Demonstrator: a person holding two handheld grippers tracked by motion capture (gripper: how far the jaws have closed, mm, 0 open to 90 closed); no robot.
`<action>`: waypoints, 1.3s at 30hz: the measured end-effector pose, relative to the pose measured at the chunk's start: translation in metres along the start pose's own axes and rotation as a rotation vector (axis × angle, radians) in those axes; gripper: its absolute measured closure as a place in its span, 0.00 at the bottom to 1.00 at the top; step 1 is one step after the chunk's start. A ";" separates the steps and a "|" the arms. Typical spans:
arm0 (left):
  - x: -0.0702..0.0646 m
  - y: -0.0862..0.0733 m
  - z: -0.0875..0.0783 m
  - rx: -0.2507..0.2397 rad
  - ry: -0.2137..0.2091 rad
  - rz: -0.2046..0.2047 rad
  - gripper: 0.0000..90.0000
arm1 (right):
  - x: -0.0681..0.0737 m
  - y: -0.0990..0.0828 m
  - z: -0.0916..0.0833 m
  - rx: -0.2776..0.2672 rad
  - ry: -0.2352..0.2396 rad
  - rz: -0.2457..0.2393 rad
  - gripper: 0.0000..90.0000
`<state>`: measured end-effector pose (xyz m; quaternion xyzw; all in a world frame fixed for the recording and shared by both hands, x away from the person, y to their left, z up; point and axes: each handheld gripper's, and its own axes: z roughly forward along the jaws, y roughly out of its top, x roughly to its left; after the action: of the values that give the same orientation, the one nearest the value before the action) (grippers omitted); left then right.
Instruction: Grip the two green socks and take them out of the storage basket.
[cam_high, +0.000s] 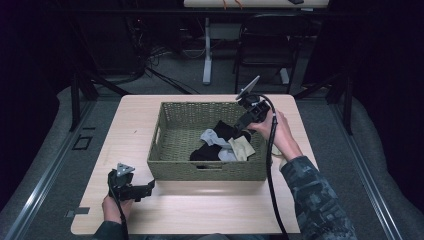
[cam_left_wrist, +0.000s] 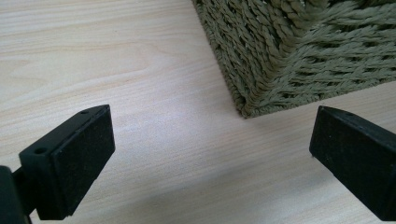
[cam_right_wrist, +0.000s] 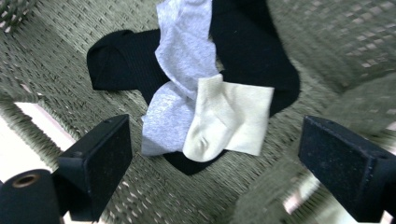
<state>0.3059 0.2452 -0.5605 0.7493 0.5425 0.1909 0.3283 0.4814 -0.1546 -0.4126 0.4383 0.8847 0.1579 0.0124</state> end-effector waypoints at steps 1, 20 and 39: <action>0.000 0.000 0.000 0.000 0.000 0.000 0.00 | 0.001 0.001 0.004 0.006 -0.002 0.002 0.15; 0.001 0.000 -0.001 -0.003 0.000 -0.002 0.00 | 0.004 0.002 0.069 0.113 -0.005 0.029 0.33; 0.001 0.000 -0.001 -0.006 -0.003 -0.002 0.00 | 0.006 0.004 0.099 0.172 -0.060 0.057 0.49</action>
<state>0.3058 0.2459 -0.5601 0.7482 0.5421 0.1912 0.3313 0.4966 -0.1206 -0.5042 0.4673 0.8814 0.0683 -0.0032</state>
